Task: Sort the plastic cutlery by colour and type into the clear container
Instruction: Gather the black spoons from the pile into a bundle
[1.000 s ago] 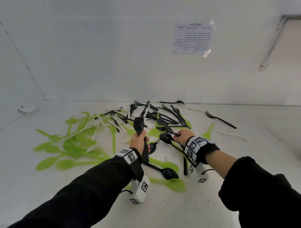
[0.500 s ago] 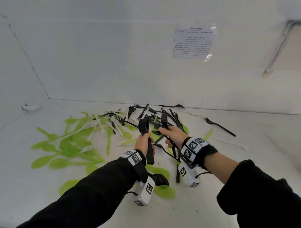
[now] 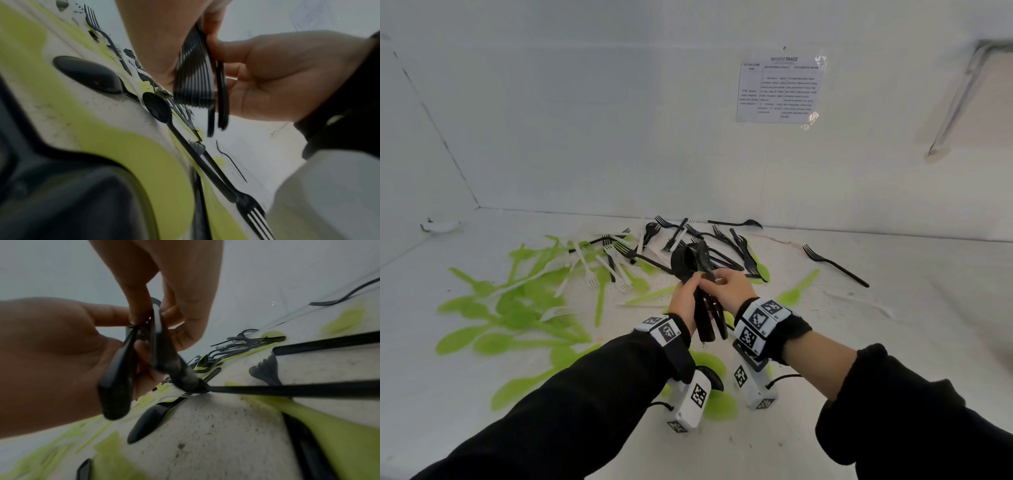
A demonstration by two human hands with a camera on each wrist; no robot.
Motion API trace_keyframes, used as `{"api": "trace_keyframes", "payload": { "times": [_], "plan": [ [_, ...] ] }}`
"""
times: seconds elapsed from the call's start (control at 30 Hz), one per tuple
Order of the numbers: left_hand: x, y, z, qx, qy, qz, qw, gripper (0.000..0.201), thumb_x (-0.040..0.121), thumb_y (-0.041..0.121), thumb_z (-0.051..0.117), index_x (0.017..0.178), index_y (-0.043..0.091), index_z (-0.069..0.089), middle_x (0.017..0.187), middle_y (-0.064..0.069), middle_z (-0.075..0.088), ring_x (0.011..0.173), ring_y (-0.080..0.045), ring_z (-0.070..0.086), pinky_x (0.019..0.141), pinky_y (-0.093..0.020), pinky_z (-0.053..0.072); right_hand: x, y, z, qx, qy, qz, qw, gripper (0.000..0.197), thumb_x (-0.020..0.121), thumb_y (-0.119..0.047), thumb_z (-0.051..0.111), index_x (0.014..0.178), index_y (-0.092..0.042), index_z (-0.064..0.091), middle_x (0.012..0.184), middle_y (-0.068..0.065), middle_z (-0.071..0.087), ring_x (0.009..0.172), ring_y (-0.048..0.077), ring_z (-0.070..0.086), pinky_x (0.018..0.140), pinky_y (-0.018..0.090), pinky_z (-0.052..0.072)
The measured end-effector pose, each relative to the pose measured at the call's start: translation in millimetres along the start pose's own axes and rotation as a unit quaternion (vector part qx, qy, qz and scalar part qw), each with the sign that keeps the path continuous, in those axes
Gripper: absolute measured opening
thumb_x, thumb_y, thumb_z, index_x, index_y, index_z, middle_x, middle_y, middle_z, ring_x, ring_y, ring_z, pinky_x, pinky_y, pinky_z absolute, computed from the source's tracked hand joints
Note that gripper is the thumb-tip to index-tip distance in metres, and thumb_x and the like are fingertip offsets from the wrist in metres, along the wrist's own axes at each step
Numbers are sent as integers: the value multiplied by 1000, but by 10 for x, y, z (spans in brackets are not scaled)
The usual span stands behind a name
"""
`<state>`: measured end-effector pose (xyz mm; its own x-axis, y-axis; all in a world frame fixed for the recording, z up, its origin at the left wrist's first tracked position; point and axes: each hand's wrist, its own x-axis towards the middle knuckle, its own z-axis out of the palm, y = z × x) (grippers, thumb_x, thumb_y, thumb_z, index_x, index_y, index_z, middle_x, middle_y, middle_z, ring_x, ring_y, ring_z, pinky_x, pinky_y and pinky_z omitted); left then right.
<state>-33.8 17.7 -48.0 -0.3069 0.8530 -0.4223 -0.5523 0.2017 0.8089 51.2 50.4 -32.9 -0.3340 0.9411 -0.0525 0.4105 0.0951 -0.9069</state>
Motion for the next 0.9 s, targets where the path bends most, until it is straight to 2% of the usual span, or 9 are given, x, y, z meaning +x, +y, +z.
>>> {"api": "trace_keyframes", "payload": {
  "times": [0.13,0.23,0.3,0.37,0.47,0.57,0.67,0.77,0.9],
  "plan": [
    [49,23,-31,11,5,34,999,39,99,20,43,130,-3,45,118,-23,57,108,-33,56,99,-45,44,2,-56,56,-81,-38,-29,996,29,96,-19,45,105,-2,65,99,17,66,95,27,60,80,31,42],
    [69,26,-70,-2,-6,29,1000,40,101,23,39,130,-3,44,115,-22,57,99,-31,59,87,-42,49,2,-101,130,-104,-22,-28,994,30,97,-16,42,107,4,62,100,20,63,98,30,57,75,26,37],
    [55,47,-107,-22,-23,5,999,42,101,28,37,132,0,45,115,-20,59,92,-28,61,78,-38,51,6,-106,162,-75,14,-7,997,31,92,-20,53,118,-5,60,97,10,64,100,26,59,87,30,46],
    [67,62,-163,-37,-44,-13,998,42,100,31,39,130,3,47,118,-19,61,92,-29,63,75,-39,52,2,-118,175,-41,36,-4,999,31,85,-23,63,114,-12,61,84,-1,62,89,21,62,85,33,52],
    [93,132,-253,5,-8,18,1000,22,99,26,43,111,9,51,95,-13,64,74,-29,61,56,-34,54,-24,-184,182,-68,-21,-35,997,23,87,-20,61,108,-15,65,87,2,62,86,21,62,83,33,54],
    [170,229,-403,45,55,76,995,17,97,22,49,104,7,48,79,-10,57,58,-25,56,51,-32,49,-69,-259,175,-161,-72,-60,982,26,84,-17,62,110,-16,62,85,-4,56,83,14,53,73,22,42],
    [163,313,-529,56,53,99,992,15,97,19,48,85,12,44,70,-5,51,32,-15,48,39,-21,43,-165,-263,223,-277,-163,-65,945,15,81,-19,68,90,-16,57,82,0,59,77,14,51,60,21,39],
    [109,374,-615,64,43,97,992,20,98,22,47,80,14,42,69,-3,51,29,-12,45,40,-20,41,-312,-214,409,-408,-290,-69,863,28,82,-32,70,99,-11,64,103,10,67,81,18,58,71,26,48],
    [59,395,-687,66,33,88,993,18,97,22,49,81,13,45,69,-3,51,33,-14,46,43,-22,41,-337,-168,576,-509,-245,-93,820,33,83,-29,66,109,-9,63,111,10,63,103,27,58,80,30,47]
  ]
}}
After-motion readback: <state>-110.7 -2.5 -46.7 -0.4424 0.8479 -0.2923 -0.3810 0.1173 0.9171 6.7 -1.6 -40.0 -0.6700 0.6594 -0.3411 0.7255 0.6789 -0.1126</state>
